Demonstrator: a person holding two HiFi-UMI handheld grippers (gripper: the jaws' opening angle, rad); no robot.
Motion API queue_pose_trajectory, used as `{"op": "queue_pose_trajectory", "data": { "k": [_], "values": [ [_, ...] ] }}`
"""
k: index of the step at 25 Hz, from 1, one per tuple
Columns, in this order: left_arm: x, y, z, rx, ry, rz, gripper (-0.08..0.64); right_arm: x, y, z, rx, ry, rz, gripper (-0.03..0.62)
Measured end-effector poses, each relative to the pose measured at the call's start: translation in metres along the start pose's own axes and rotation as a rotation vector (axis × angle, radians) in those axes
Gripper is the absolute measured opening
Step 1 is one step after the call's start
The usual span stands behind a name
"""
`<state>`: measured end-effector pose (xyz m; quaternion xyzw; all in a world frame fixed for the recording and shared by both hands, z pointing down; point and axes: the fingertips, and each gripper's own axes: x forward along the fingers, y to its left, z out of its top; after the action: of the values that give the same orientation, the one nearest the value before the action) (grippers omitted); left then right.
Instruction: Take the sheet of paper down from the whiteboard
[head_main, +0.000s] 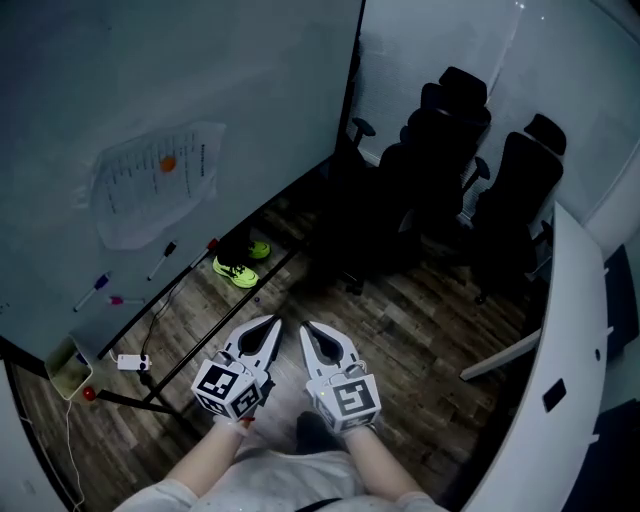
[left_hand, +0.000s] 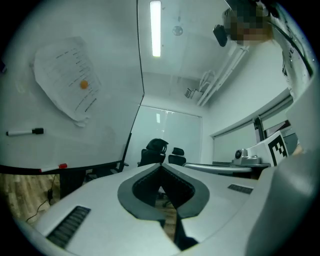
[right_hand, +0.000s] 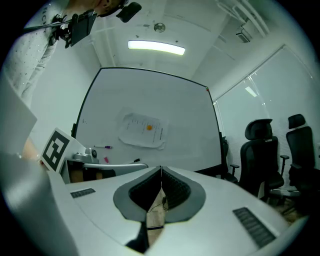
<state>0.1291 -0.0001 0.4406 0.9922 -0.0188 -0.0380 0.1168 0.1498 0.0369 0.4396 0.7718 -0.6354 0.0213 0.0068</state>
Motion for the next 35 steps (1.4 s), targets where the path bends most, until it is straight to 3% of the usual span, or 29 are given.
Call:
{"op": "queue_pose_trajectory", "data": {
  "k": [12, 22, 27, 35],
  "values": [
    [0.022, 0.078, 0.029, 0.016, -0.076, 0.274, 0.014, 0.097, -0.006, 0.020, -0.026, -0.010, 0.294, 0.020],
    [0.003, 0.124, 0.046, 0.040, -0.138, 0.508, 0.015, 0.146, 0.023, 0.029, -0.072, -0.036, 0.568, 0.020],
    [-0.006, 0.130, 0.046, 0.053, -0.161, 0.587, 0.015, 0.154, 0.034, 0.026, -0.091, -0.055, 0.658, 0.020],
    [-0.025, 0.139, 0.052, 0.063, -0.171, 0.654, 0.015, 0.161, 0.059, 0.024, -0.085, -0.062, 0.764, 0.020]
  ]
}}
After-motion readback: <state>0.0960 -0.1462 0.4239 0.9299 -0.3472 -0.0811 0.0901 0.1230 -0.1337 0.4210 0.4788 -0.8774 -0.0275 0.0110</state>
